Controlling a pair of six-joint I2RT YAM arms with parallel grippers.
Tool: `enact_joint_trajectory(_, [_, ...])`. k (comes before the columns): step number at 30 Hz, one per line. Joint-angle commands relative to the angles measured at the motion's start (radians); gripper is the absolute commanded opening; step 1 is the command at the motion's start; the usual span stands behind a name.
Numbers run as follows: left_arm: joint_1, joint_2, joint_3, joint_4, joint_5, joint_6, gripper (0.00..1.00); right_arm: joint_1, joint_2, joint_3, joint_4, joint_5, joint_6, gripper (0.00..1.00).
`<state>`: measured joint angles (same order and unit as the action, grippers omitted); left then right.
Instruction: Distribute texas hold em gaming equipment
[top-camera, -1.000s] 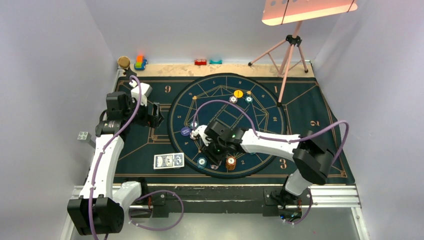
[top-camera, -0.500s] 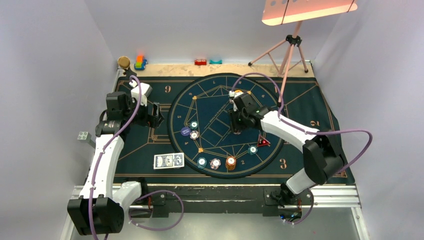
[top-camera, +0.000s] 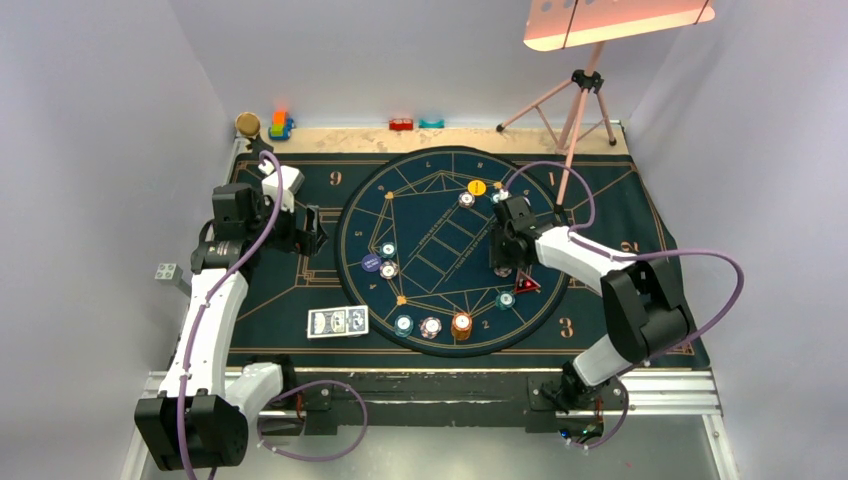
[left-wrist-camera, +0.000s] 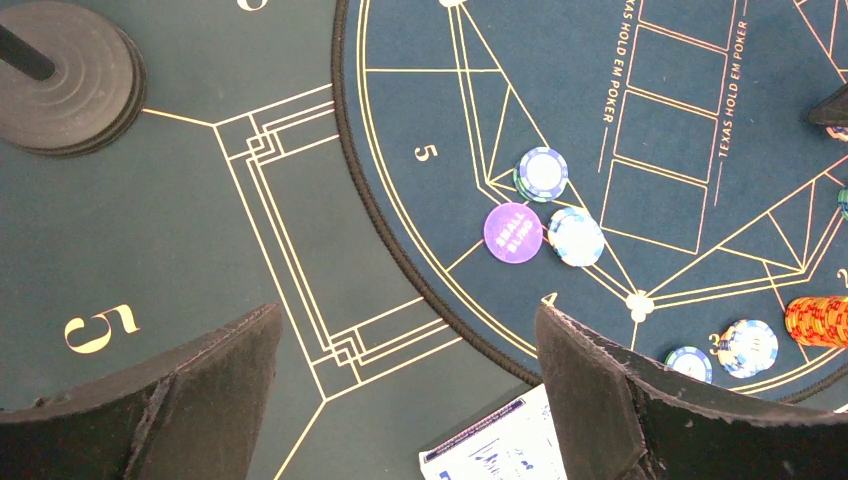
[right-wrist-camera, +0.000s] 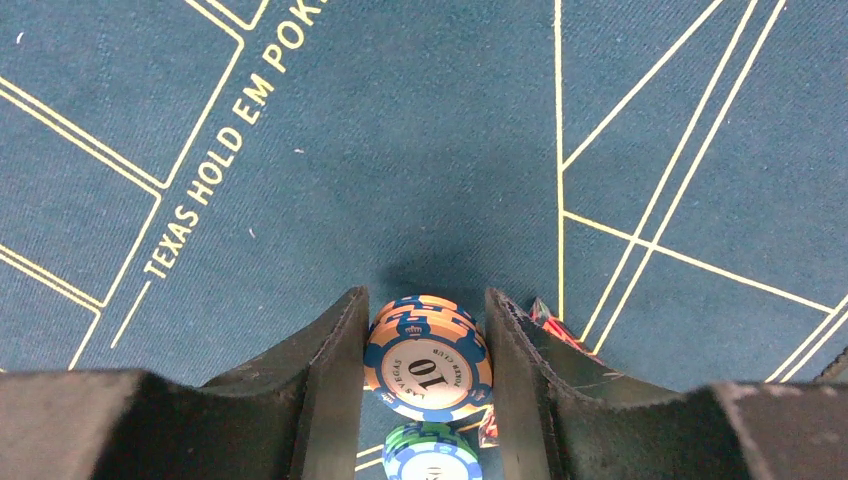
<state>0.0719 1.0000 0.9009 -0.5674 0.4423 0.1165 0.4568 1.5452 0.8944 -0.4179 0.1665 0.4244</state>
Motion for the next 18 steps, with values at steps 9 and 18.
enact_joint_trajectory(9, [0.007, -0.013, -0.005, 0.008, 0.025, 0.018, 1.0, -0.02, 0.005, -0.025, -0.004, 0.027, 0.121, 0.0])
enact_joint_trajectory(18, [0.007, -0.019, -0.004, 0.006, 0.027, 0.018, 1.0, -0.026, -0.018, -0.073, -0.041, 0.048, 0.155, 0.0])
